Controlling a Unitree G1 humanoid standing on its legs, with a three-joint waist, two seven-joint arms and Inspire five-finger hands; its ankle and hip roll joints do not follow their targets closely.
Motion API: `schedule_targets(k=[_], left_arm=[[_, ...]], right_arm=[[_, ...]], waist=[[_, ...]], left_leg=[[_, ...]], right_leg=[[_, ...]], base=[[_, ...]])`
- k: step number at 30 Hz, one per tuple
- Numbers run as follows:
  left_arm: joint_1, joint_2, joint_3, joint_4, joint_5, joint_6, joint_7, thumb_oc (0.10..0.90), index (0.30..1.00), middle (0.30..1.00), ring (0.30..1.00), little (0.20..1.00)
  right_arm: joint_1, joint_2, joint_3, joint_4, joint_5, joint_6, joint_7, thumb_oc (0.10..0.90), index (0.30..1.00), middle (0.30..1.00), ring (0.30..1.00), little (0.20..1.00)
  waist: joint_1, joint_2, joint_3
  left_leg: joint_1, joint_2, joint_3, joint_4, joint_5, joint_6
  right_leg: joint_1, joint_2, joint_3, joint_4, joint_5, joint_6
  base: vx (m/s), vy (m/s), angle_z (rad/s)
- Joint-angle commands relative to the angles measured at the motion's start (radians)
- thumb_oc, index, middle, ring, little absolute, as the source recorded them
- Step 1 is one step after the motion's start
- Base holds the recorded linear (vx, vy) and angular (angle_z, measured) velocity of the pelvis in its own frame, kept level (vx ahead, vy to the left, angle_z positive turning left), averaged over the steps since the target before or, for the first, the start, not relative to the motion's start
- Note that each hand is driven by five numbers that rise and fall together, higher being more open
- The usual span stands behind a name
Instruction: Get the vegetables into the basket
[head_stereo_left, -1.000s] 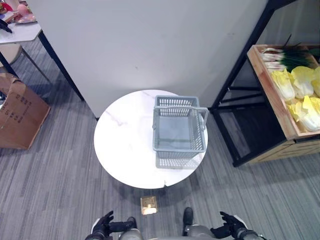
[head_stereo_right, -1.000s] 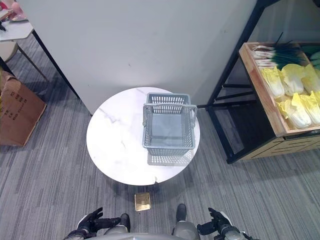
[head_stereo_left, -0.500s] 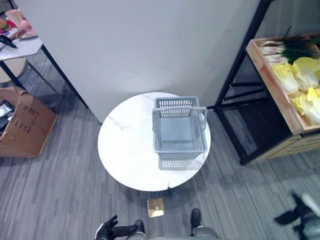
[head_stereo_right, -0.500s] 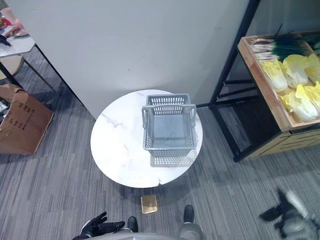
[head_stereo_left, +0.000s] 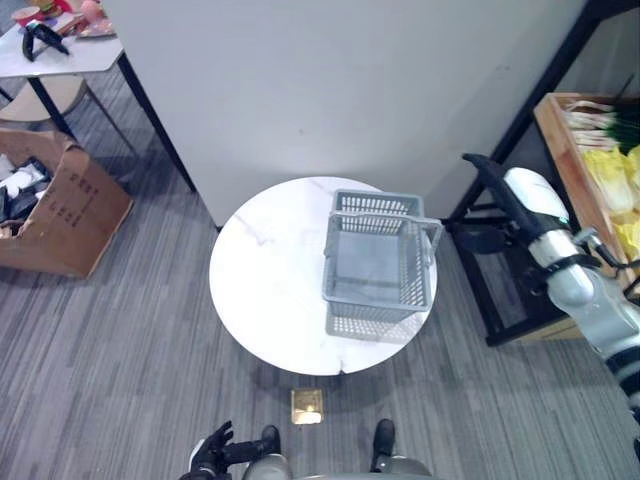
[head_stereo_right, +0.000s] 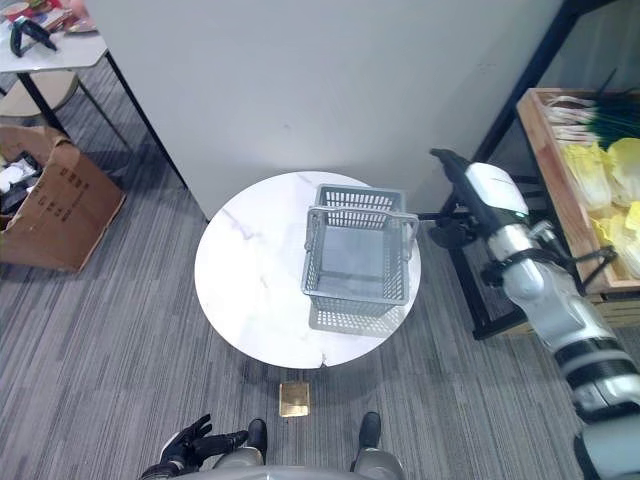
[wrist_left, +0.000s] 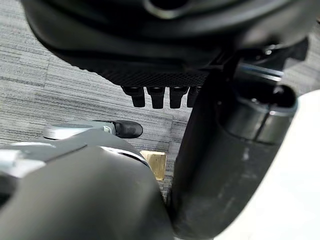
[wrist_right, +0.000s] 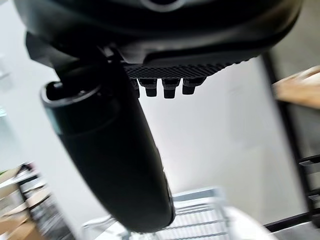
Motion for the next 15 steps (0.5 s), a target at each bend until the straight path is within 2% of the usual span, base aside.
schedule_targets(k=[1,4,6,11,15], left_arm=[[-0.008,0.047,-0.065,0.043,0.003,-0.002,0.015,0.900,1.000,1.000,1.000,1.000],[-0.008,0.055,-0.083,0.042,-0.022,0.000,0.012,0.900,1.000,1.000,1.000,1.000],[-0.011,0.064,-0.083,0.046,-0.030,0.001,0.011,0.900,1.000,1.000,1.000,1.000],[-0.017,0.068,-0.092,0.050,-0.049,-0.003,0.013,0.900,1.000,1.000,1.000,1.000],[-0.015,0.069,-0.096,0.053,-0.059,-0.006,0.016,0.900,1.000,1.000,1.000,1.000]], right_arm=[[-0.119,-0.003,-0.043,-0.003,0.063,-0.024,-0.034,0.900,1.000,1.000,1.000,1.000],[-0.261,0.026,0.065,0.115,0.082,-0.003,-0.014,0.900,1.000,1.000,1.000,1.000],[-0.341,0.004,0.146,0.177,0.035,0.011,-0.004,0.900,1.000,1.000,1.000,1.000],[-0.464,0.027,0.246,0.339,0.014,0.026,-0.004,0.900,1.000,1.000,1.000,1.000],[-0.515,0.043,0.277,0.420,0.021,0.032,-0.007,0.900,1.000,1.000,1.000,1.000]], waist=[[0.005,-0.042,0.012],[0.031,-0.042,0.029],[0.042,-0.042,0.039],[0.059,-0.038,0.059],[0.070,-0.032,0.069]], left_leg=[[-0.021,0.014,0.021,-0.001,0.009,-0.020],[-0.036,0.010,0.001,-0.001,0.016,-0.017],[-0.050,0.008,-0.013,-0.001,0.024,-0.018],[-0.077,0.005,-0.031,-0.001,0.035,-0.018],[-0.089,0.002,-0.035,-0.001,0.039,-0.018]], right_leg=[[0.061,-0.071,0.031,0.017,-0.020,0.082],[0.046,-0.075,0.020,0.058,-0.036,0.076],[0.035,-0.076,0.014,0.070,-0.040,0.075],[0.019,-0.074,0.005,0.062,-0.037,0.073],[0.009,-0.074,0.006,0.055,-0.034,0.073]], base=[[0.00,0.010,0.15],[-0.02,0.005,0.08],[-0.03,-0.013,0.17],[-0.02,-0.008,0.16],[0.00,0.000,0.00]])
